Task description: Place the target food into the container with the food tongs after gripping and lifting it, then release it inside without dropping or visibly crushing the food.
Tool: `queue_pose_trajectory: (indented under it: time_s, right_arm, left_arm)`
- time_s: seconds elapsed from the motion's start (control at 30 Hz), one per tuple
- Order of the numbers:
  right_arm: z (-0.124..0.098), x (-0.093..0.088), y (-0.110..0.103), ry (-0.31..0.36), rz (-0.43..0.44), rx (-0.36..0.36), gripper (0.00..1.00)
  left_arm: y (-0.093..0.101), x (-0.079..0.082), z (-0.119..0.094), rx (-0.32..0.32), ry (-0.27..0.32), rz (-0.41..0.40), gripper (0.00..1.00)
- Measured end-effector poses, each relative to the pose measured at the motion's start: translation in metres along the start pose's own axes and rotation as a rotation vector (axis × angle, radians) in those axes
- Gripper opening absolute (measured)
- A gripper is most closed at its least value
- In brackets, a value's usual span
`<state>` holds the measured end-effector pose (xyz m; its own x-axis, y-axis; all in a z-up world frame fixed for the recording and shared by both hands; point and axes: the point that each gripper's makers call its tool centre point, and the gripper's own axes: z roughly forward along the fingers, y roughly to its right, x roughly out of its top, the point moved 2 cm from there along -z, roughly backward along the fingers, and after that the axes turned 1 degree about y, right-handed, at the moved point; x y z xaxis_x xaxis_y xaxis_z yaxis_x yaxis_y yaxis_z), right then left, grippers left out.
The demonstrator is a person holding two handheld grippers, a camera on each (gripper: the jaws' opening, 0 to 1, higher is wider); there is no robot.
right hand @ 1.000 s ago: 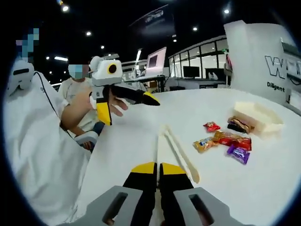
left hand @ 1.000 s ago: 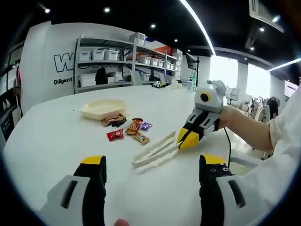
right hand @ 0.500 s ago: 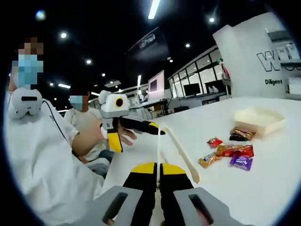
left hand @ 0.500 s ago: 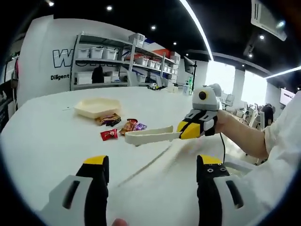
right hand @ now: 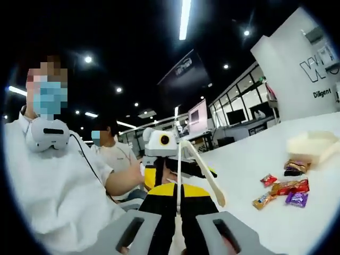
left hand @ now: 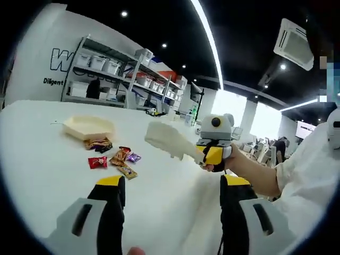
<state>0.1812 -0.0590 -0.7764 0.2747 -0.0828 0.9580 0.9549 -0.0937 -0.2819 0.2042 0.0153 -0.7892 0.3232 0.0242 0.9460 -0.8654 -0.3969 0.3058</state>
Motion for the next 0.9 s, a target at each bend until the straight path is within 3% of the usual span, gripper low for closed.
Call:
queue_pose_trajectory:
  time_s: [0.37,0.57,0.9]
  right_arm:
    - [0.008,0.004,-0.021,0.036,0.035,0.106,0.0]
    - [0.011,0.007,-0.033,0.05,0.019,0.146,0.0]
    - [0.013,0.01,-0.04,0.068,0.008,0.168,0.0]
  left_arm:
    - [0.022,0.016,0.005,-0.125,0.073,-0.017,0.64]
    - [0.032,0.022,0.007,-0.181,0.101,-0.044,0.53]
    - [0.038,0.023,0.008,-0.216,0.121,-0.061,0.37]
